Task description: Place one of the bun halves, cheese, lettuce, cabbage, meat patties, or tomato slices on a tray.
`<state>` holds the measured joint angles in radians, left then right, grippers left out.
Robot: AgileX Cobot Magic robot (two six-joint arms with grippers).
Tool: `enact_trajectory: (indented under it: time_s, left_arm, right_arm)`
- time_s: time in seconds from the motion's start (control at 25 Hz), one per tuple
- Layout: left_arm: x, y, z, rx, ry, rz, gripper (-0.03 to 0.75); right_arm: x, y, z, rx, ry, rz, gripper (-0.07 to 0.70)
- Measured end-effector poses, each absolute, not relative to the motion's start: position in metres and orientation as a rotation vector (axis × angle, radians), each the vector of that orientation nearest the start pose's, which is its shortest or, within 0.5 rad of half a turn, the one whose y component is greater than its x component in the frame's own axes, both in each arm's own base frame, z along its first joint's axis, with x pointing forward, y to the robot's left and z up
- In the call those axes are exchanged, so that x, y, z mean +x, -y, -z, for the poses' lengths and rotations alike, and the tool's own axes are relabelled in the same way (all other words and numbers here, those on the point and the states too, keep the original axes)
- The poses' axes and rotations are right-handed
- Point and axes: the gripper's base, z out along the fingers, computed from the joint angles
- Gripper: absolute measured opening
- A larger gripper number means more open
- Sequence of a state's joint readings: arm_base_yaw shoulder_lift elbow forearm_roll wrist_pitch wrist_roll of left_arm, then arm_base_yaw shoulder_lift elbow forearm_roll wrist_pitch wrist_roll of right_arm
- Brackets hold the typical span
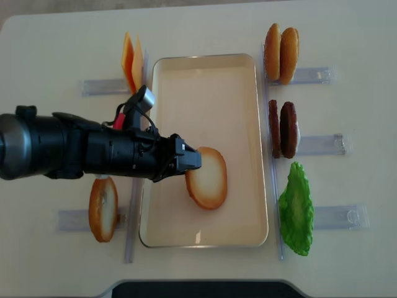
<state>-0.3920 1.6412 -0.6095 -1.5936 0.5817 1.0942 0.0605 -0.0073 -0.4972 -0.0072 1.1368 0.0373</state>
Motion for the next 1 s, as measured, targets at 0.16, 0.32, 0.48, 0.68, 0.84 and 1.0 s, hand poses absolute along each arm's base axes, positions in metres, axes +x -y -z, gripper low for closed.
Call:
enact_trajectory:
  time_s: [0.16,0.32,0.48,0.68,0.84,1.0]
  left_arm:
    - [0.226,0.146,-0.163,0.122,-2.595,1.050,0.372]
    - [0.223,0.144,-0.179,0.136,-2.542,1.046,0.372]
    - [0.219,0.140,-0.194,0.143,-2.498,1.030,0.372]
    - [0.211,0.135,-0.213,0.163,-2.457,0.998,0.372]
    - [0.203,0.129,-0.227,0.182,-2.438,0.950,0.372]
    - [0.203,0.126,-0.247,0.208,-2.438,0.890,0.372]
  right_arm:
    - [-0.009,0.001,-0.270,-0.024,-2.116,-0.049,0.307]
    - [-0.009,0.001,-0.270,-0.024,-2.116,-0.049,0.307]
    - [-0.009,0.001,-0.270,-0.024,-2.116,-0.049,0.307]
    - [-0.009,0.001,-0.270,-0.024,-2.116,-0.049,0.307]
    - [-0.009,0.001,-0.270,-0.024,-2.116,-0.049,0.307]
    - [-0.009,0.001,-0.270,-0.024,-2.116,-0.049,0.307]
